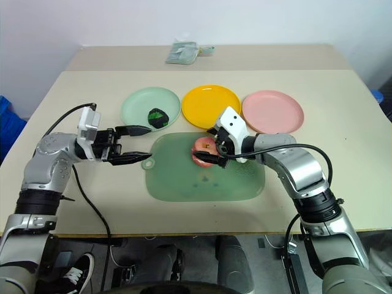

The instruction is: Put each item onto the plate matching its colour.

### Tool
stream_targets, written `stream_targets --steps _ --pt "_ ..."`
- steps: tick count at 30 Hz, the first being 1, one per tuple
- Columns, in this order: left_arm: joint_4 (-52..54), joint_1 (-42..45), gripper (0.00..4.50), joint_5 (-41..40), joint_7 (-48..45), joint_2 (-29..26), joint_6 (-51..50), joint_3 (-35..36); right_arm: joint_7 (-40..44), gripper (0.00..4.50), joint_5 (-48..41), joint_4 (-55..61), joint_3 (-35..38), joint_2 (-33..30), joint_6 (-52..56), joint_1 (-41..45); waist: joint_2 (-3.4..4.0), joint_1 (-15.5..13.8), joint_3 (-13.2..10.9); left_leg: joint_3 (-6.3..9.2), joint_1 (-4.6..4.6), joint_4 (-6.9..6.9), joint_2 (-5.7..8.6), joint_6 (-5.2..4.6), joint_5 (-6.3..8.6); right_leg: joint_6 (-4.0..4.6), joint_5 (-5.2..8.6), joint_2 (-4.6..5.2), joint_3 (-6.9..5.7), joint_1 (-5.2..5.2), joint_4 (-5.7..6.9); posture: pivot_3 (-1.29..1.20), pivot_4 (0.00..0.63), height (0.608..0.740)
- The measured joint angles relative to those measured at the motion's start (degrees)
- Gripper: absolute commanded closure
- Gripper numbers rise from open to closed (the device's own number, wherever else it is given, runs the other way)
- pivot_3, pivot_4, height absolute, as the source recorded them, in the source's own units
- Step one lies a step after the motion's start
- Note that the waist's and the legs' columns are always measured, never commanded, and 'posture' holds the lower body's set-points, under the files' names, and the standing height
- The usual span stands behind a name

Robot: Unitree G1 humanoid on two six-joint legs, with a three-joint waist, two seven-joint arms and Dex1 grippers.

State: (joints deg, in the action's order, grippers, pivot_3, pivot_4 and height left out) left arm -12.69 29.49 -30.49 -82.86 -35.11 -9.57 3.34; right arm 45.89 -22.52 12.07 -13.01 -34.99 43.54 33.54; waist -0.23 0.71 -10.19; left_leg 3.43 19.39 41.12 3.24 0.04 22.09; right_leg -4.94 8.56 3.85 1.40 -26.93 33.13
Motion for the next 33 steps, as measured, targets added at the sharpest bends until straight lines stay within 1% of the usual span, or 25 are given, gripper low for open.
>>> stream_targets --steps 4,5,6,7,8,9,11,14,17,19,22,27,29,30,31,33 --pt "1.54 -0.68 0.71 0.00 1.19 0.17 0.08 0.07 0.55 0.00 2.29 -2.04 -1.83 0.09 -0.10 0.37 0.00 0.04 0.00 -0.01 -0.01 -0.02 -0.02 0.00 0.00 0.00 0.00 -0.01 0.00 0.00 0.01 0.00 0.150 0.740" --pt "1.71 -0.87 0.65 0.00 1.44 0.24 0.10 0.08 0.77 0.54 2.77 -2.46 -2.13 -0.01 -0.06 0.37 0.00 0.05 0.00 -0.01 -0.01 -0.02 -0.02 0.00 0.00 0.00 0.00 -0.02 0.00 0.00 0.01 0.00 0.150 0.740" --pt "1.86 -1.14 0.65 0.00 1.70 0.24 0.11 0.08 1.15 0.80 3.05 -2.55 -2.31 0.01 -0.01 0.37 0.00 0.05 0.00 -0.01 -0.01 -0.02 -0.02 0.00 0.00 0.00 0.00 -0.02 0.00 -0.01 0.01 0.00 0.150 0.740" --pt "1.98 -1.36 0.65 0.00 1.87 0.24 0.11 0.08 1.34 1.28 3.06 -2.53 -2.28 0.04 0.02 0.51 0.00 0.04 0.00 -0.01 -0.01 -0.02 -0.02 0.00 0.00 0.00 0.00 -0.01 0.00 -0.01 0.01 0.00 0.150 0.740" --pt "2.22 -1.68 0.65 0.01 1.93 0.24 0.11 0.08 1.63 1.59 3.07 -2.52 -2.24 0.06 0.11 0.73 0.00 0.04 0.00 0.00 -0.01 -0.02 -0.02 0.00 0.00 0.00 0.00 -0.02 0.00 -0.01 0.01 0.00 0.150 0.740" --pt "2.26 -1.75 0.65 0.01 2.01 0.23 0.10 0.08 1.70 1.78 3.06 -2.51 -2.13 0.13 0.19 0.74 0.00 0.01 0.00 0.00 -0.01 -0.01 -0.02 0.00 0.00 0.00 0.00 -0.02 0.00 -0.01 0.01 0.00 0.150 0.740" --pt "2.33 -1.74 0.65 0.01 2.22 0.23 0.11 0.12 1.38 1.78 2.45 -2.57 -1.17 0.90 0.63 0.74 0.00 -0.02 0.00 0.00 0.00 -0.01 -0.02 0.00 0.00 0.00 0.00 -0.01 0.00 -0.01 0.01 0.00 0.150 0.740" --pt "2.33 -1.60 0.65 0.00 3.10 0.42 0.11 0.16 -0.35 1.78 -2.03 -2.84 5.31 5.28 1.84 2.09 0.01 0.02 -0.01 0.00 0.01 -0.02 -0.02 0.01 0.00 0.00 0.00 -0.01 0.01 -0.05 0.03 0.00 0.150 0.740" --pt "2.32 -1.32 0.65 0.00 3.54 1.00 0.16 0.15 -4.59 1.78 -2.64 -5.63 11.50 6.46 -0.13 6.28 0.01 0.02 -0.01 -0.01 0.01 -0.02 -0.01 0.01 -0.01 0.00 0.00 0.00 0.01 -0.06 0.03 0.00 0.150 0.740" --pt "2.31 -1.28 0.65 0.00 3.73 1.22 0.25 0.16 -8.03 1.78 -0.45 -9.12 14.41 6.25 -2.97 8.30 0.00 -0.20 0.00 0.01 0.03 -0.03 0.00 0.01 0.00 0.00 0.00 0.00 0.00 -0.05 0.02 0.00 0.150 0.740" --pt "2.08 -0.59 0.65 0.01 4.26 1.73 0.50 0.16 -14.24 1.78 6.28 -17.00 15.01 4.40 -9.82 8.97 0.00 -0.11 0.00 -0.03 0.05 -0.04 0.04 0.00 0.00 0.00 0.00 0.04 0.01 -0.05 -0.01 0.00 0.150 0.740" --pt "1.92 0.26 0.65 0.24 4.68 2.32 1.70 0.13 -21.42 1.78 13.96 -27.80 15.49 2.98 -16.24 9.03 0.02 0.39 -0.01 -0.12 0.06 -0.10 0.01 0.00 0.00 0.00 0.00 0.03 0.05 -0.13 0.02 0.00 0.150 0.740" --pt "1.74 0.29 0.65 0.48 4.76 2.42 1.92 0.13 -22.29 0.72 15.05 -30.63 15.97 2.64 -16.85 9.02 0.02 0.50 -0.01 -0.13 0.05 -0.11 -0.01 0.01 -0.01 0.00 0.00 0.01 0.07 -0.15 0.04 0.00 0.150 0.740" --pt "1.57 0.29 0.65 0.56 4.77 2.43 2.16 0.13 -22.29 0.28 14.96 -31.33 16.27 2.74 -17.02 9.02 0.02 0.56 -0.01 -0.14 0.05 -0.11 -0.03 0.01 -0.01 0.00 0.00 -0.01 0.08 -0.16 0.06 0.00 0.150 0.740" --pt "1.57 0.29 0.65 0.58 4.77 2.44 2.24 0.13 -22.28 0.04 14.96 -31.48 16.32 2.77 -17.13 9.02 0.02 0.56 -0.01 -0.14 0.05 -0.11 -0.04 0.01 -0.01 0.00 0.00 -0.02 0.08 -0.17 0.06 0.00 0.150 0.740" --pt "1.56 0.29 0.65 0.65 4.74 2.43 2.33 0.13 -22.46 0.04 14.97 -31.48 16.46 2.97 -17.84 9.03 0.03 0.49 -0.01 -0.13 0.05 -0.11 -0.04 0.01 -0.01 0.00 0.00 -0.02 0.08 -0.17 0.06 0.00 0.150 0.740"
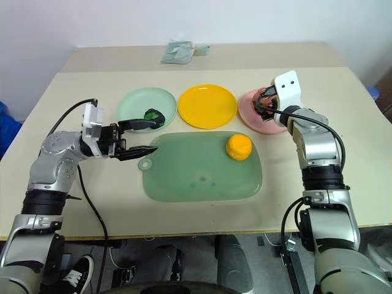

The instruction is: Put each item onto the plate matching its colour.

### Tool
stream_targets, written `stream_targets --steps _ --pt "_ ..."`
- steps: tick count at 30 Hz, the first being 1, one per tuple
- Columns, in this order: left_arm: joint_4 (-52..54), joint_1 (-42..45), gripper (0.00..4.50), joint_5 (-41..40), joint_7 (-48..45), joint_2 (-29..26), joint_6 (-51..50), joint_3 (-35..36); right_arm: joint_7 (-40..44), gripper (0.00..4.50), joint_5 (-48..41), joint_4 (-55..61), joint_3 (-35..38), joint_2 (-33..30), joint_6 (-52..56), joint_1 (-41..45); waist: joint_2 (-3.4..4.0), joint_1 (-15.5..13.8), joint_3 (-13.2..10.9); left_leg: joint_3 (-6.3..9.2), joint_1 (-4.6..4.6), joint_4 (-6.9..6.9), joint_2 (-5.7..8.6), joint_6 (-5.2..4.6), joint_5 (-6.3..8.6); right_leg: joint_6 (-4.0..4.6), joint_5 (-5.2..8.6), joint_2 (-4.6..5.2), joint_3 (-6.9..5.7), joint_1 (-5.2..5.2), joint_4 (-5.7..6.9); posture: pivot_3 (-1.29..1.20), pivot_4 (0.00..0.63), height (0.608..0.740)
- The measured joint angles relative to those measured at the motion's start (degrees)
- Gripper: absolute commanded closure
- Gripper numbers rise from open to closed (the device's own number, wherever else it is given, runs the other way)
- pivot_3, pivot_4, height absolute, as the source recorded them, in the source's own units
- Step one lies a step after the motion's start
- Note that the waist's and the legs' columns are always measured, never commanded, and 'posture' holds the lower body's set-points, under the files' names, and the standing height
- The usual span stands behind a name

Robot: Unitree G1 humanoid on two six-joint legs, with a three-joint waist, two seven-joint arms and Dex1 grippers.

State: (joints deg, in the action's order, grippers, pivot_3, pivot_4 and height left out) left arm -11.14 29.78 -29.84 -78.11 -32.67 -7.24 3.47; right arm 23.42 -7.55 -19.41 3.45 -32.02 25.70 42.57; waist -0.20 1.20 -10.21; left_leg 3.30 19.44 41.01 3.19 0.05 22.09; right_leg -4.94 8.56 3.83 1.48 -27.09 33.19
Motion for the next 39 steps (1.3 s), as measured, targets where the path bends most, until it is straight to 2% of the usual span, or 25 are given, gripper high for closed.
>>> stream_targets --steps 3,6,11,15,25,27,29,30,35,39 --pt "-0.05 0.00 0.65 0.03 -0.14 -0.04 0.02 0.01 0.21 0.04 -1.42 0.30 1.46 0.81 -0.44 0.01 0.00 -0.10 0.00 0.00 0.01 0.00 0.01 0.00 0.00 0.00 0.00 0.01 0.00 0.01 -0.01 0.00 0.150 0.740" --pt "-0.26 0.03 0.65 0.10 -0.29 -0.22 0.06 0.02 6.02 0.04 -8.00 5.79 3.98 1.42 2.15 -0.46 0.03 -0.20 -0.02 0.03 0.03 -0.01 0.01 -0.01 0.00 0.00 0.00 0.00 -0.01 -0.01 -0.01 0.00 0.150 0.740" --pt "-0.50 0.00 0.65 0.10 -0.69 -0.83 0.03 0.22 20.38 0.04 -17.67 23.85 2.02 -6.43 11.91 -9.05 0.01 -0.72 -0.01 0.12 0.02 0.04 0.04 -0.09 0.05 0.00 0.00 0.03 -0.06 0.13 -0.09 0.00 0.150 0.740" --pt "-0.46 -0.04 0.65 0.09 -1.17 -0.77 0.16 0.17 24.82 0.04 -17.43 28.57 -2.59 -10.93 15.05 -15.06 0.01 -0.41 -0.01 0.03 -0.10 0.13 0.06 -0.44 0.24 -0.01 0.00 0.05 -0.04 0.23 -0.08 0.00 0.150 0.740" --pt "-0.55 -0.05 0.65 0.52 -1.69 -0.52 0.35 -0.04 23.56 0.04 -11.02 24.42 -7.88 -10.97 14.79 -17.51 0.02 -0.54 -0.01 0.05 -0.09 0.08 0.03 -0.10 0.05 0.00 0.00 0.03 -0.05 0.19 -0.08 0.00 0.150 0.740" --pt "-0.55 -0.07 0.65 0.55 -1.69 -0.53 0.35 -0.03 23.75 0.57 -11.04 24.23 -7.88 -10.64 14.99 -17.45 0.02 -0.55 -0.01 0.07 -0.09 0.07 0.03 -0.10 0.05 0.00 0.00 0.02 -0.05 0.19 -0.08 0.00 0.150 0.740" --pt "-0.55 -0.19 0.65 0.56 -1.59 -0.60 0.35 0.05 23.64 1.34 -11.08 24.02 -7.79 -9.92 15.13 -17.07 0.02 -0.53 -0.01 0.07 -0.09 0.07 0.02 -0.10 0.05 0.00 0.00 0.01 -0.06 0.19 -0.09 0.00 0.150 0.740" --pt "-0.55 -0.24 0.65 0.56 -1.50 -0.61 0.34 0.06 23.46 1.51 -11.13 23.80 -7.75 -9.25 15.10 -16.68 0.02 -0.52 -0.01 0.07 -0.09 0.07 0.02 -0.10 0.05 0.00 0.00 0.01 -0.05 0.19 -0.09 0.00 0.150 0.740" --pt "-0.63 -0.40 0.65 1.05 1.33 -0.65 0.56 0.31 18.93 1.51 -12.36 20.29 -4.54 -1.37 12.71 -8.76 0.02 -0.16 -0.01 0.06 -0.07 0.04 0.00 0.00 0.00 -0.01 0.00 0.00 -0.03 0.06 -0.02 0.00 0.150 0.740" --pt "-3.83 -0.18 0.65 4.56 6.58 -0.52 1.91 0.31 13.25 1.51 -8.25 12.73 -4.38 4.96 3.67 0.47 0.01 -0.23 -0.01 0.07 -0.05 -0.01 -0.01 0.09 -0.05 -0.01 0.00 -0.03 -0.04 0.03 0.01 0.00 0.150 0.740"
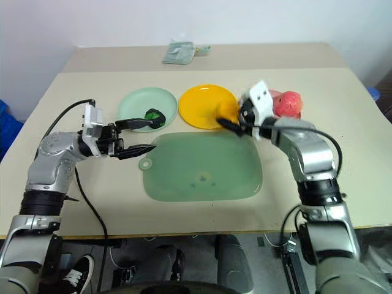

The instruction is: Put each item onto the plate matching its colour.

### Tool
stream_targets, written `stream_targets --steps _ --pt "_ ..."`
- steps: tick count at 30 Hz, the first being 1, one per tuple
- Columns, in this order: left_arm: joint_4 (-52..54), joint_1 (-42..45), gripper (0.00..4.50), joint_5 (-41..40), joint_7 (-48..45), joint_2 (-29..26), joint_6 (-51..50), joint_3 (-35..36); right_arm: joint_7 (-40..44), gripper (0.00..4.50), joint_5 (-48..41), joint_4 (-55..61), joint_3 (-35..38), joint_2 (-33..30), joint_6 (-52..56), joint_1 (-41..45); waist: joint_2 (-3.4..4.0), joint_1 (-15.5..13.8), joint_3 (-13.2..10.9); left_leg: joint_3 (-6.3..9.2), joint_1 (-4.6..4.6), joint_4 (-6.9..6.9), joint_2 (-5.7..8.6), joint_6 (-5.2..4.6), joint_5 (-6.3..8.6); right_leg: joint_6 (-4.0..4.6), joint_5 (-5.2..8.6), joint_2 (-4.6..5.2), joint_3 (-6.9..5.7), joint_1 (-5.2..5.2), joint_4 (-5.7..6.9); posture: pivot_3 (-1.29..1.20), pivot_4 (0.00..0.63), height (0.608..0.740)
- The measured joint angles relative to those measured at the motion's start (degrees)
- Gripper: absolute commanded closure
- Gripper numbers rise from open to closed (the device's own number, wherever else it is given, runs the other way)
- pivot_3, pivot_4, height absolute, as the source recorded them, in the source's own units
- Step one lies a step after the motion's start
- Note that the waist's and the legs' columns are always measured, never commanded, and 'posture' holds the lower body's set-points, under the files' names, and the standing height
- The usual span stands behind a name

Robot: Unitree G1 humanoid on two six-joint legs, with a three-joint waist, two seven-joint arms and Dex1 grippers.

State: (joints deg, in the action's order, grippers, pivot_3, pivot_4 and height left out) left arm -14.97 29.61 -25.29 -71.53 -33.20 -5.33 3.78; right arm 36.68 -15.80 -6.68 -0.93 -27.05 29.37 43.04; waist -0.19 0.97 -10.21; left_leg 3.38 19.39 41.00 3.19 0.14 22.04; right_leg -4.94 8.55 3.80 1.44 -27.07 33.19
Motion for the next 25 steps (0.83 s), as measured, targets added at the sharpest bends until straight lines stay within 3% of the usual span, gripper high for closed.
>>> stream_targets --steps 4,6,8,13,17,22,25 --pt "-0.38 -0.42 0.65 1.05 2.72 0.92 0.82 -0.02 -4.51 1.51 5.89 -14.14 -3.12 6.29 -8.27 4.28 0.00 -0.04 0.00 0.00 0.07 0.00 0.05 0.01 -0.01 0.01 0.00 0.06 0.00 -0.04 -0.01 0.00 0.150 0.740" --pt "0.65 -0.92 0.65 1.03 3.66 1.28 0.82 -0.09 -5.32 0.51 7.40 -21.41 -3.83 8.92 -11.84 5.45 0.00 0.03 0.00 -0.01 0.17 0.00 0.08 0.01 0.00 0.01 0.00 0.10 0.01 -0.14 -0.01 0.00 0.150 0.740" --pt "2.06 -1.65 0.65 0.99 4.24 1.20 0.82 -0.01 -5.16 0.05 8.29 -26.87 -4.24 9.93 -14.76 6.97 0.02 0.19 -0.01 -0.01 0.21 0.00 0.09 0.01 0.00 0.01 0.00 0.11 0.01 -0.19 -0.02 0.00 0.150 0.740" --pt "4.10 -2.94 0.65 0.80 4.42 -0.25 0.38 0.45 -5.17 0.05 7.71 -29.32 -1.65 10.26 -19.13 9.71 0.03 0.39 -0.02 0.03 0.18 -0.01 0.05 0.07 -0.04 0.01 0.00 0.06 0.00 -0.20 0.03 0.00 0.150 0.740" --pt "4.39 -3.49 0.65 -0.28 2.82 -2.42 0.77 2.35 0.09 0.05 2.26 -18.83 1.20 8.56 -16.59 5.69 0.04 0.18 -0.02 0.07 0.18 -0.05 0.00 0.10 -0.05 0.01 0.00 0.03 -0.01 -0.20 0.05 0.00 0.150 0.740" --pt "4.30 -3.70 0.65 -1.47 0.86 -4.23 0.75 4.12 13.12 0.05 -5.80 4.80 1.15 -2.90 -6.96 -10.37 0.04 -0.52 -0.02 0.07 0.19 0.01 0.09 -0.10 0.05 0.02 0.01 0.09 -0.03 -0.05 -0.07 0.00 0.150 0.740" --pt "4.41 -3.60 0.65 -1.48 0.73 -4.38 0.59 4.30 16.66 0.05 -8.27 12.25 1.01 -7.31 -2.27 -17.55 0.04 0.05 -0.02 -0.13 0.06 0.08 0.10 -0.17 0.09 0.00 0.00 0.12 0.06 0.01 -0.05 0.00 0.150 0.740"
